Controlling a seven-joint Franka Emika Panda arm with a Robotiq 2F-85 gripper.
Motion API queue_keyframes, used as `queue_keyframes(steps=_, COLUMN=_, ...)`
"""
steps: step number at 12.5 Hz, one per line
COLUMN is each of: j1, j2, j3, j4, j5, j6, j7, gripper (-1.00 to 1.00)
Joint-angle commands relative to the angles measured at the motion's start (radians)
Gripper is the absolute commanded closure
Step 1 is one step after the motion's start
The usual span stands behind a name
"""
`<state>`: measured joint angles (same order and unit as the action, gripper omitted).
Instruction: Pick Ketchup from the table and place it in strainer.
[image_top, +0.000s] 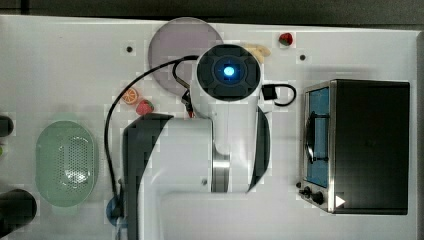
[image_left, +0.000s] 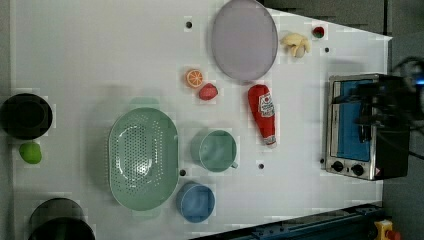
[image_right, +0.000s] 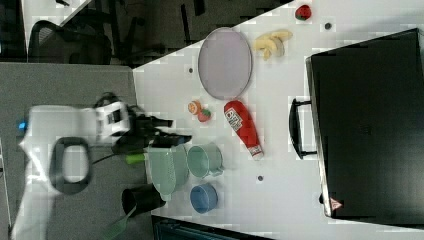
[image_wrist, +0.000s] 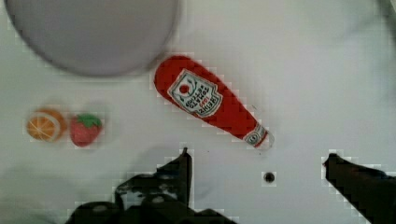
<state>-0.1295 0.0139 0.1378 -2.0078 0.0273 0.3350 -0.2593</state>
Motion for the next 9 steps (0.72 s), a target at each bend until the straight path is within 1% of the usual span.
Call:
queue_keyframes(steps=1, j1=0.001, j2=0.023, j3=0.015, j4=-0.049, j5=0.003, j6=0.101, j7=-0.284, gripper=-1.00)
queue_keyframes(steps=5, j1=0.002, j2=0.103, j3=0.024, j4=-0.140, j5=0.003, j6=0.287, j7=-0.505, gripper=-1.00)
queue_keyframes(steps=9, j1=0.004, j2=0.202, j3=0.040, j4=-0.202, j5=0.003, j6=0.476, j7=-0.652, gripper=-1.00)
